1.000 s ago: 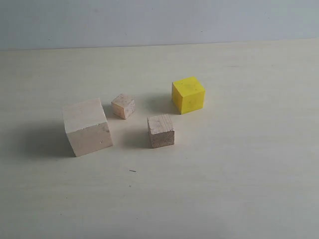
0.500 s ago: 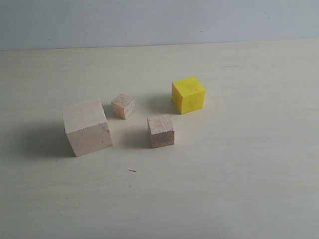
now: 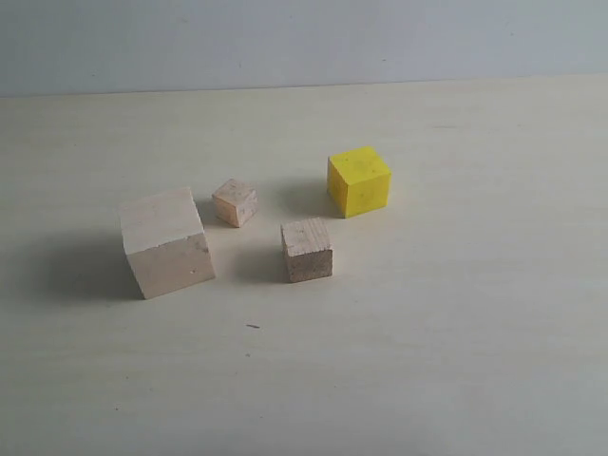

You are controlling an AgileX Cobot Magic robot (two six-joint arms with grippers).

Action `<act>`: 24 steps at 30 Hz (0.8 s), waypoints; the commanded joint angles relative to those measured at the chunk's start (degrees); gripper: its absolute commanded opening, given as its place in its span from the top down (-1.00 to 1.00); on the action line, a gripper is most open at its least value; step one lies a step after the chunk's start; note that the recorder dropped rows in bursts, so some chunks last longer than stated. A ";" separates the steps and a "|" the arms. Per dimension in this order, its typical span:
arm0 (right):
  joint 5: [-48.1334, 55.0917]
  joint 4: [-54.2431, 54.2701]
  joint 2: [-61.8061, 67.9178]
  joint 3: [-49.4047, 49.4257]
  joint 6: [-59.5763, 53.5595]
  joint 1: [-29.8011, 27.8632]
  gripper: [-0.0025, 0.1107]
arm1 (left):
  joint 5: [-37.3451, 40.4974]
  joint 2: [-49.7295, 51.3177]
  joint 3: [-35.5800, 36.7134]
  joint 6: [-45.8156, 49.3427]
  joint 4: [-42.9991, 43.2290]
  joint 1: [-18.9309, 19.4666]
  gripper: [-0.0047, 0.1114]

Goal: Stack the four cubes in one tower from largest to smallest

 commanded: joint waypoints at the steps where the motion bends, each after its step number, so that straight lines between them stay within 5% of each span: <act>1: -0.18 0.05 -0.38 0.24 -0.07 -0.25 0.96 | -0.31 -0.34 0.15 -0.48 0.26 -0.37 0.92; 9: -1.15 0.05 -0.38 0.24 -0.09 -0.23 0.96 | -1.29 -0.34 0.15 -0.22 0.41 -0.37 0.92; 15: -22.57 3.34 -0.38 0.24 -0.09 -0.25 0.96 | -12.04 -0.34 0.15 -0.22 0.41 -0.37 0.92; 24: -26.80 3.45 -0.38 0.24 -0.20 -0.25 0.96 | -12.59 -0.34 0.15 -0.22 0.41 -0.37 0.92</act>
